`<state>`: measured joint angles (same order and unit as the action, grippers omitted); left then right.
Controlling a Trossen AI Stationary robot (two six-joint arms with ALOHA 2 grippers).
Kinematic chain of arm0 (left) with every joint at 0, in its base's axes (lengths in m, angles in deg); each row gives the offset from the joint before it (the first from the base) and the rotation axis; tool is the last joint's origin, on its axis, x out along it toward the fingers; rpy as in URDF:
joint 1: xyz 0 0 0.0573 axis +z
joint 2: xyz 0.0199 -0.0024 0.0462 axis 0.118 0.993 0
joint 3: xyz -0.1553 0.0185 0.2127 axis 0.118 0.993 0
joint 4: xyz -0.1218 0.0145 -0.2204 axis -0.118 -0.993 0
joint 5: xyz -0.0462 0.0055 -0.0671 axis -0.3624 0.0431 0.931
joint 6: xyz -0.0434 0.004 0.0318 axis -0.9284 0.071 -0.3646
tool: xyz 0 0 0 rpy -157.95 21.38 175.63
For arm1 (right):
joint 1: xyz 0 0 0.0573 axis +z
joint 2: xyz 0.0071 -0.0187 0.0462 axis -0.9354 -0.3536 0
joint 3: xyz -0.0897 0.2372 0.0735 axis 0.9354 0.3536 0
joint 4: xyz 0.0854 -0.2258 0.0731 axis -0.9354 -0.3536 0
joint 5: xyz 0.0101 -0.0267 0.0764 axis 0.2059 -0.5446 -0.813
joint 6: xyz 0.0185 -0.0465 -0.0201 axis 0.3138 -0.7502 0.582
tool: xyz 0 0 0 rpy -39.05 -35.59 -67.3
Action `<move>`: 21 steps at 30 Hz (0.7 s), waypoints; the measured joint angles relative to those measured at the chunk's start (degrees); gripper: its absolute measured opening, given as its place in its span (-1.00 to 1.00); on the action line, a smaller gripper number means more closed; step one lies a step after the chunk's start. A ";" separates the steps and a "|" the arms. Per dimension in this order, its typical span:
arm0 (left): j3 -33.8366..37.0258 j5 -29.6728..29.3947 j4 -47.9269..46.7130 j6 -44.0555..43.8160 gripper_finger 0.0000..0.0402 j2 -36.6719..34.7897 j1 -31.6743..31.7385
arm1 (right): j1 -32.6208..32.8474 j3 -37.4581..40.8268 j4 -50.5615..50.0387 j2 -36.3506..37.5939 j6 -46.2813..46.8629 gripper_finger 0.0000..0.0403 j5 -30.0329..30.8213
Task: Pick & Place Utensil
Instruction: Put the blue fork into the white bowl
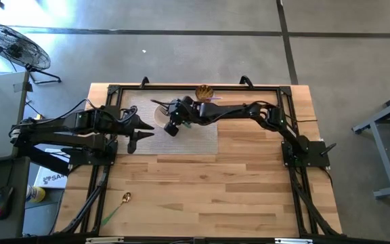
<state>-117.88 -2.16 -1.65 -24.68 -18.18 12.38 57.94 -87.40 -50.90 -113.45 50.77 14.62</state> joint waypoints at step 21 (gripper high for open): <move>0.00 -0.07 0.22 0.00 -0.46 0.00 0.00 | -0.70 0.00 4.97 -0.02 -4.42 -0.96 -1.23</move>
<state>-117.88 -2.23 -1.43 -24.68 -18.18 12.38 57.24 -87.40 -45.92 -113.47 46.35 13.39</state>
